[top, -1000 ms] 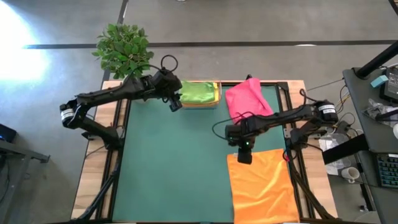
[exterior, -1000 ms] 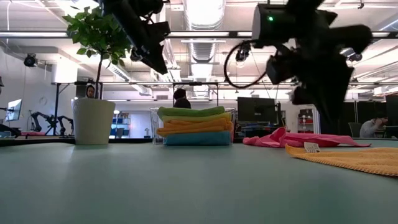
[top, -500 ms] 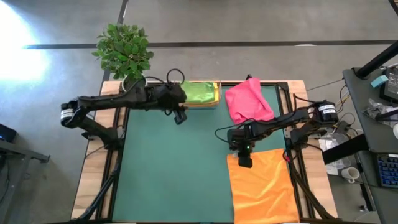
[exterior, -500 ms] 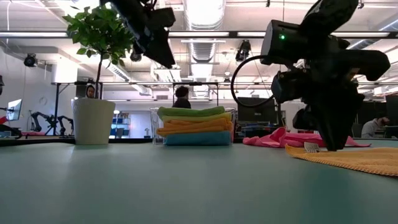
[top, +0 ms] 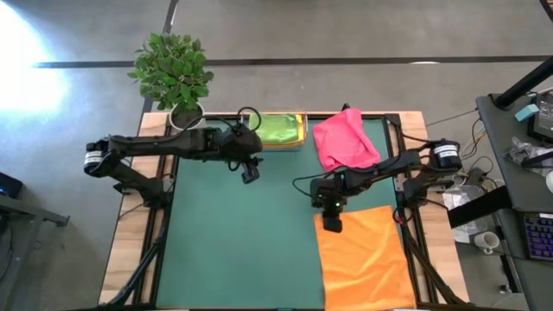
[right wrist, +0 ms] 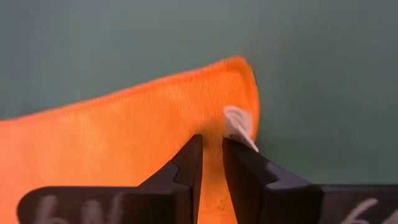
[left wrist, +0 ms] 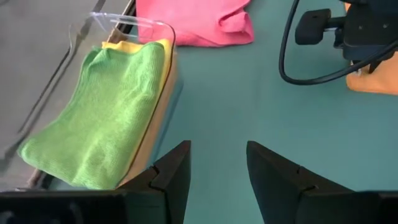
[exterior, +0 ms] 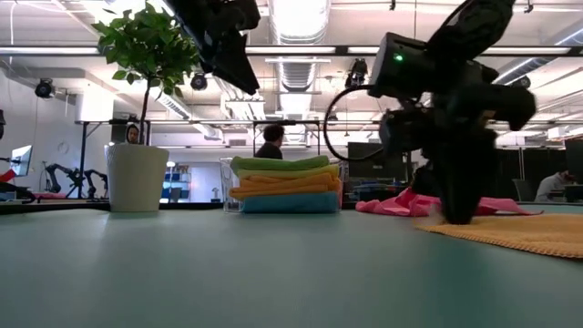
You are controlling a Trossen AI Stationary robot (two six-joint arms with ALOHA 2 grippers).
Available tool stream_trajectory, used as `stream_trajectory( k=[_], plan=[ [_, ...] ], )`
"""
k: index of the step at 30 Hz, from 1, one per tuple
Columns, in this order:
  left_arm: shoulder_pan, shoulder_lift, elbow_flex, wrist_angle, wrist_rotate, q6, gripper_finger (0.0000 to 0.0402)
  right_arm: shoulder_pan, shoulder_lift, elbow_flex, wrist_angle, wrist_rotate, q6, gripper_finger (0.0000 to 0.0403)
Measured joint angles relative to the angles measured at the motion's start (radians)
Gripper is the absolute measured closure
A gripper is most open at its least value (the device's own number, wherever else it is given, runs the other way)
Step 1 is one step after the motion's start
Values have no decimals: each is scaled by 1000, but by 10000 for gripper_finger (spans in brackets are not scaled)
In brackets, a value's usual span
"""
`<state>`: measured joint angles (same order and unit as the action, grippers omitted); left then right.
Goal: Fold microfiber towels
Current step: Fold the orange microfiber towel
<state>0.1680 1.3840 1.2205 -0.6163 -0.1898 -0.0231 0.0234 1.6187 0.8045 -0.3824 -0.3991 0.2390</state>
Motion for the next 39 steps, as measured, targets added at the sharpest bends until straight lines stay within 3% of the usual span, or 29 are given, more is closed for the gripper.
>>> stream_trajectory(
  k=[14,20,27,33,39],
  plan=[
    [0,-6,0,-31,-7,314,262,-146,266,391,32,65,-3,344],
    [0,-12,0,-92,-15,374,262,-224,408,605,27,90,34,344],
    [0,-36,0,-216,-102,376,262,-281,543,846,19,113,90,344],
    [1,-67,0,-230,-112,370,262,-300,530,956,-100,145,34,344],
    [0,-75,-10,-172,-98,283,262,-301,447,964,-306,205,-66,344]
  ],
)
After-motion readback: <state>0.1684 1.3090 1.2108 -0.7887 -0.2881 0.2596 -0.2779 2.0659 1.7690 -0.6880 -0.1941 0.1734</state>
